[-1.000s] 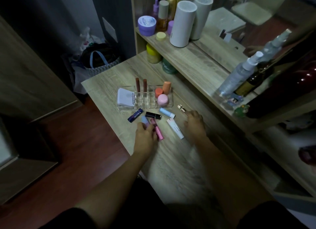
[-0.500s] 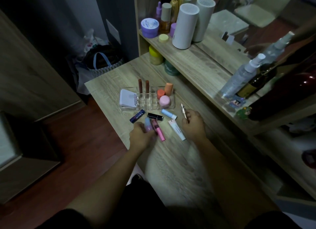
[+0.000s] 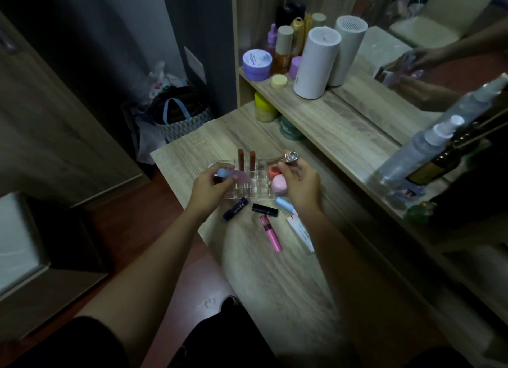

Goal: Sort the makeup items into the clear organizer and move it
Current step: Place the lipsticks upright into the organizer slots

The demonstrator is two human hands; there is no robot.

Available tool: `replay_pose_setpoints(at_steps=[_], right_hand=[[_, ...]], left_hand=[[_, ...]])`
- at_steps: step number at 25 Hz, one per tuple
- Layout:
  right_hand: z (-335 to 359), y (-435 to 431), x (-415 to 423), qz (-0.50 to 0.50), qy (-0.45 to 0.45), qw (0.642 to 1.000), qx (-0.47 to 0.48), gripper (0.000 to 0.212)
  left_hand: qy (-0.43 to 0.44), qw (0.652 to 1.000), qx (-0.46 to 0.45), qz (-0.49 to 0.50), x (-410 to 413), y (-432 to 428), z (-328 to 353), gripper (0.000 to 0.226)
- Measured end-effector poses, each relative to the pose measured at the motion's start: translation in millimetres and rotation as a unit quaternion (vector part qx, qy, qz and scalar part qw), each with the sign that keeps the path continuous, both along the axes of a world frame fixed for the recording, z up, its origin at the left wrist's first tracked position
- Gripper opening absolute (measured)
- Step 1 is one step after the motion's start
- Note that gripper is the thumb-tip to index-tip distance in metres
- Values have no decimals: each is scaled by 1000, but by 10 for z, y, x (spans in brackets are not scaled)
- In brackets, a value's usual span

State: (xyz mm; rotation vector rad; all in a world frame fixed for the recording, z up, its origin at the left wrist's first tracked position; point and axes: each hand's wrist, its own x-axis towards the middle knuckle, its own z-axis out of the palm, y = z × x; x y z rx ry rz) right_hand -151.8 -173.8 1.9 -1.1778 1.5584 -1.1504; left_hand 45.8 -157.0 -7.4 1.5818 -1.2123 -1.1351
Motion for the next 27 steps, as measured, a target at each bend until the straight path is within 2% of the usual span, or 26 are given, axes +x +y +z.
replay_pose_setpoints(at_steps=[2, 5, 7, 9, 12, 14, 18, 25, 27], right_hand=[[-42, -102, 52, 12, 18, 1000, 0, 11], [-134, -216, 121, 37, 58, 998, 0, 13], [-170, -262, 156, 53, 88, 995, 3, 15], [-203, -301, 192, 73, 109, 991, 3, 20], [-243, -358, 225, 79, 100, 992, 22, 36], [-271, -391, 236, 73, 107, 991, 28, 31], [-324, -426, 269, 77, 114, 990, 36, 32], [-288, -382, 170, 95, 141, 985, 33, 39], [-254, -271, 69, 93, 165, 982, 18, 34]], left_hand=[[-91, 995, -26, -16, 33, -88, -7, 24], [-222, 971, -63, -65, 39, -185, -61, 24], [-263, 957, -75, -93, 12, -208, -102, 25], [-261, 958, -69, -96, -27, -215, -146, 32], [-193, 980, -40, -32, -97, -238, -162, 40], [-184, 982, -37, 10, -142, -269, -183, 33], [-208, 977, -45, 11, -201, -279, -237, 24], [-162, 986, -19, 28, -202, -190, -213, 43], [-178, 982, -39, 47, -263, -34, -188, 36]])
